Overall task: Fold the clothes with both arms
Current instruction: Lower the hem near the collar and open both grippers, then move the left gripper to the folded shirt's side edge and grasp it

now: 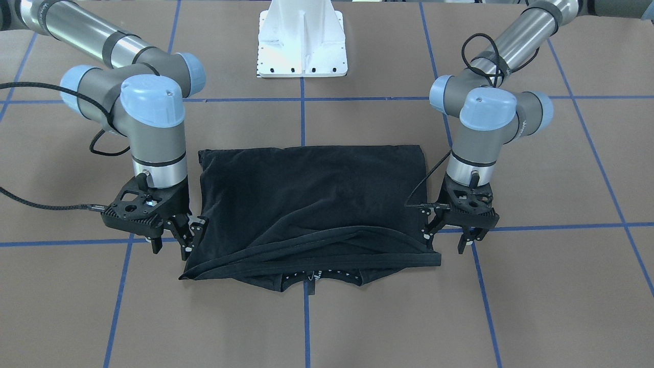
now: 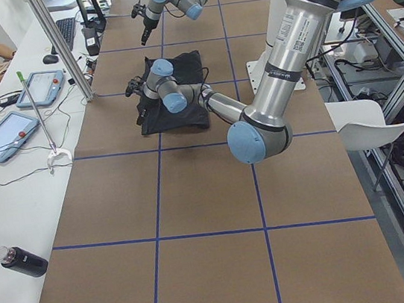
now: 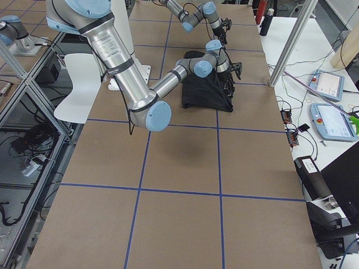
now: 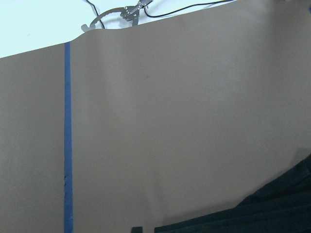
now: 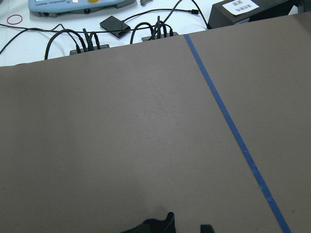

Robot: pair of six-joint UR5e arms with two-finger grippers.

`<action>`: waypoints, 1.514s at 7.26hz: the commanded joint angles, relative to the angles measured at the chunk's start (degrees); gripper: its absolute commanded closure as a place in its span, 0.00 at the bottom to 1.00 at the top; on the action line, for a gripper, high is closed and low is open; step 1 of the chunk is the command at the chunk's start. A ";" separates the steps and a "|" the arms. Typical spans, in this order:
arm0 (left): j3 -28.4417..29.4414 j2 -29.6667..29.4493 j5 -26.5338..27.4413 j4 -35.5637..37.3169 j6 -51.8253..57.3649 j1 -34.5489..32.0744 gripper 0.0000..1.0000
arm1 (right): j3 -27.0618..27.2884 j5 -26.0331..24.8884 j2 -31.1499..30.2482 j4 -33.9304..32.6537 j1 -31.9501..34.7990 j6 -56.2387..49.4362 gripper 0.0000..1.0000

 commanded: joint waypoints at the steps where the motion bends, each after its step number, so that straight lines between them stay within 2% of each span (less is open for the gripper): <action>1: -6.16 4.96 -4.12 -0.37 3.31 -0.58 0.00 | 3.94 5.22 -2.00 -0.01 1.48 -4.34 0.00; 3: -12.41 10.94 -7.90 -0.45 1.91 0.82 0.00 | 7.90 5.23 -4.11 -0.01 0.52 -4.35 0.00; 4: -15.31 15.32 -7.91 -4.11 -1.58 4.66 0.00 | 8.27 5.14 -4.21 -0.01 0.16 -4.17 0.00; 6: -15.61 22.37 -7.21 -15.96 -9.59 11.52 0.00 | 8.45 4.79 -4.39 -0.01 -0.11 -4.17 0.00; 8: -15.52 23.72 -5.73 -18.21 -12.05 15.31 0.01 | 8.62 4.61 -4.47 -0.01 -0.37 -4.00 0.00; 9: -15.43 23.72 -3.62 -18.29 -13.99 17.86 0.06 | 8.62 4.61 -4.47 -0.01 -0.37 -4.00 0.00; 10: -15.43 23.54 -2.73 -18.30 -15.83 19.36 0.20 | 8.54 4.61 -4.47 -0.01 -0.37 -4.08 0.00; 11: -15.34 23.28 -2.72 -18.30 -15.94 19.55 0.40 | 8.54 4.61 -4.47 -0.01 -0.37 -4.08 0.00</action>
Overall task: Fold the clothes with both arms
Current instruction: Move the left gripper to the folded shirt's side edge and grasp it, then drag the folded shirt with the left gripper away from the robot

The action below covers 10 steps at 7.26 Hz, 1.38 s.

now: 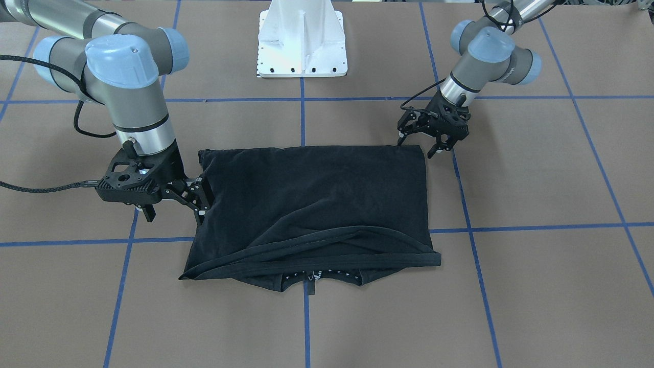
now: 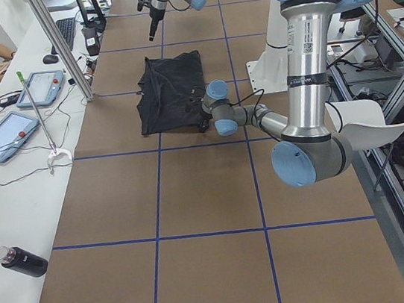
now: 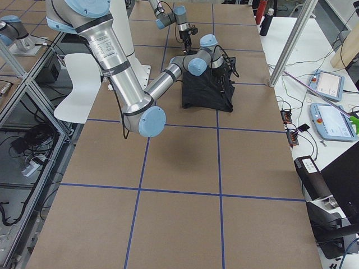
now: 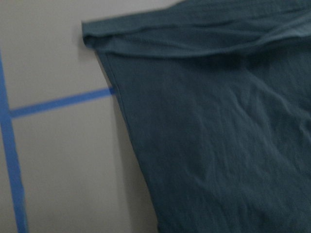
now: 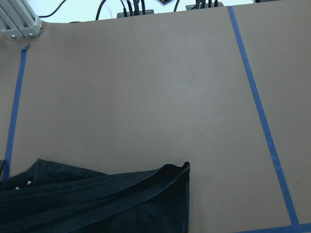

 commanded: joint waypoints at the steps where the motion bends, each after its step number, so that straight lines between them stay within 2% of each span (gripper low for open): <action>1: 0.07 -0.21 0.60 -0.07 -0.99 1.05 0.57 | -0.04 -0.01 -0.01 0.00 -0.01 -0.03 0.00; 3: -0.10 0.05 0.60 -0.07 -1.07 1.05 1.00 | -0.04 -0.01 -0.01 0.00 -0.01 -0.03 0.00; 6: -1.86 2.15 0.77 0.11 1.80 -0.36 1.00 | 0.05 -0.09 -0.01 0.09 -0.89 0.59 0.00; 7: -1.08 2.16 0.78 0.28 7.92 -3.58 1.00 | 0.05 -0.09 -0.01 0.09 -1.15 0.59 0.00; 9: 6.01 0.51 0.42 0.46 19.44 -13.93 1.00 | 0.05 -0.09 -0.01 0.09 -1.60 0.76 0.00; 10: 13.97 -5.51 0.42 0.46 25.32 -19.47 1.00 | 0.05 -0.09 -0.01 0.09 -1.77 0.85 0.00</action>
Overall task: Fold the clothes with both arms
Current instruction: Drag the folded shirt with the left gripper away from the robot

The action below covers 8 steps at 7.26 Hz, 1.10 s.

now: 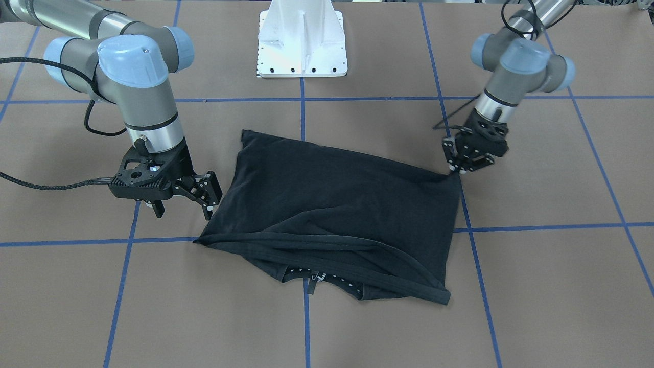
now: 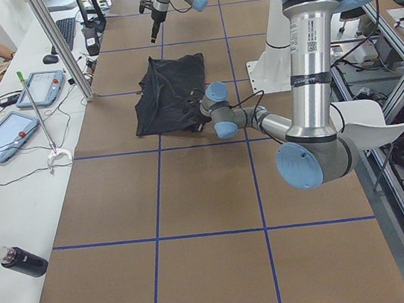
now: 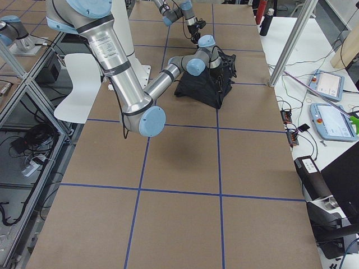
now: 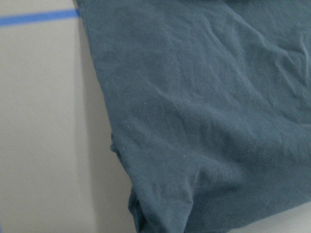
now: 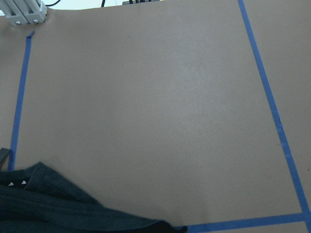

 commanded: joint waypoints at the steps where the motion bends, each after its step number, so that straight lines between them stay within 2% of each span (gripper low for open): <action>1: 18.19 -12.96 -0.06 -0.16 10.52 -10.77 1.00 | -0.09 0.00 0.09 0.08 -0.39 0.11 0.00; 2: 29.09 -21.83 -0.06 -0.34 12.73 -13.51 1.00 | 0.00 0.00 0.17 0.09 -0.66 0.11 0.00; 3: 35.37 -27.57 -0.06 -0.25 13.88 -15.54 1.00 | 0.09 0.00 0.26 0.09 -0.92 0.37 0.00; 4: 40.66 -32.33 0.20 -0.25 13.98 -15.99 1.00 | 0.52 0.00 0.26 0.09 -1.18 0.37 0.00; 5: 42.97 -34.64 0.81 -0.42 13.89 -16.09 1.00 | 0.79 0.00 0.18 0.09 -1.45 0.46 0.00; 6: 42.91 -34.22 0.64 -2.95 13.89 -16.44 0.01 | 0.70 0.00 0.35 0.09 -1.88 0.46 0.00; 7: 42.73 -32.13 -0.06 -6.45 14.07 -17.66 0.00 | 0.27 -0.09 0.87 0.09 -2.50 0.63 0.00; 8: 42.38 -31.68 -3.02 -6.49 18.59 -20.63 0.00 | -0.61 -0.18 1.75 0.09 -3.11 2.55 0.00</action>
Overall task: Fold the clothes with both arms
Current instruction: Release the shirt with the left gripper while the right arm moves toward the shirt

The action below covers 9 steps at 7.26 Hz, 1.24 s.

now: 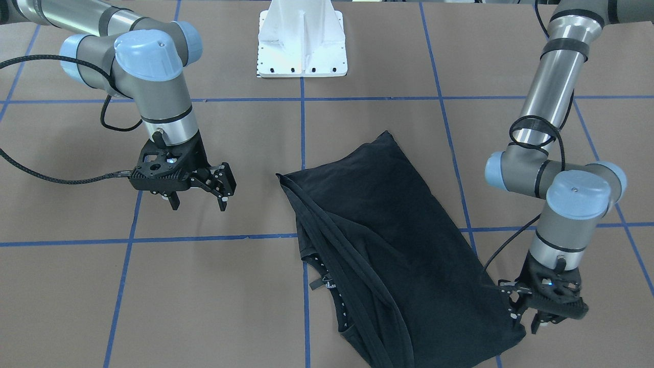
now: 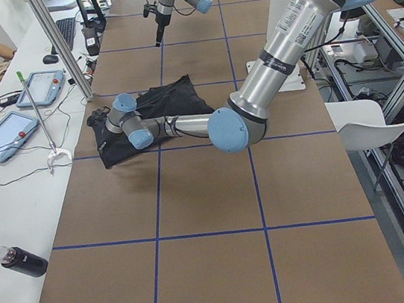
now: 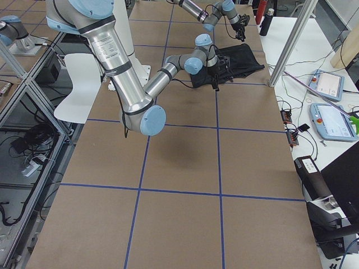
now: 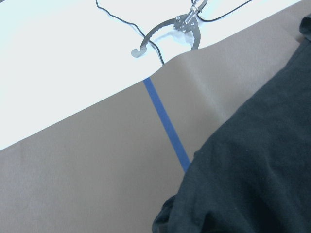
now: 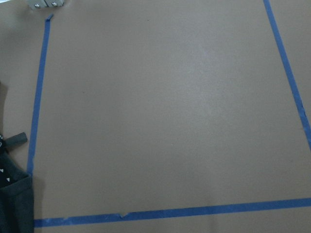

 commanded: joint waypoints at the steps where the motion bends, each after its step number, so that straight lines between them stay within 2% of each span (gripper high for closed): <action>1: -2.49 3.76 -5.36 -1.61 6.99 -4.80 0.00 | -4.46 -1.31 4.76 0.00 -1.08 2.57 0.00; 2: -8.69 8.57 -5.91 -1.61 6.94 -4.91 0.00 | -12.59 -3.15 11.15 2.61 -1.78 7.37 0.00; 3: -11.45 10.53 -6.00 -1.61 6.68 -5.00 0.00 | -21.63 -3.52 15.13 9.86 -2.92 11.50 0.01; 4: -11.48 10.64 -5.91 -1.79 6.33 -5.00 0.00 | -28.08 -5.35 18.04 15.33 -4.14 14.68 0.02; 5: -11.56 10.73 -5.91 -1.79 6.24 -5.00 0.00 | -31.71 -7.11 20.16 17.73 -5.90 17.67 0.03; 6: -11.57 10.73 -5.91 -1.79 5.72 -5.00 0.00 | -32.53 -8.52 20.36 18.54 -7.66 20.22 0.05; 8: -11.56 10.73 -5.91 -1.87 5.27 -4.91 0.00 | -33.59 -10.11 20.27 18.63 -9.60 22.44 0.21; 9: -11.57 10.73 -5.91 -1.79 5.27 -5.00 0.00 | -34.20 -10.46 20.18 18.63 -10.48 22.36 0.22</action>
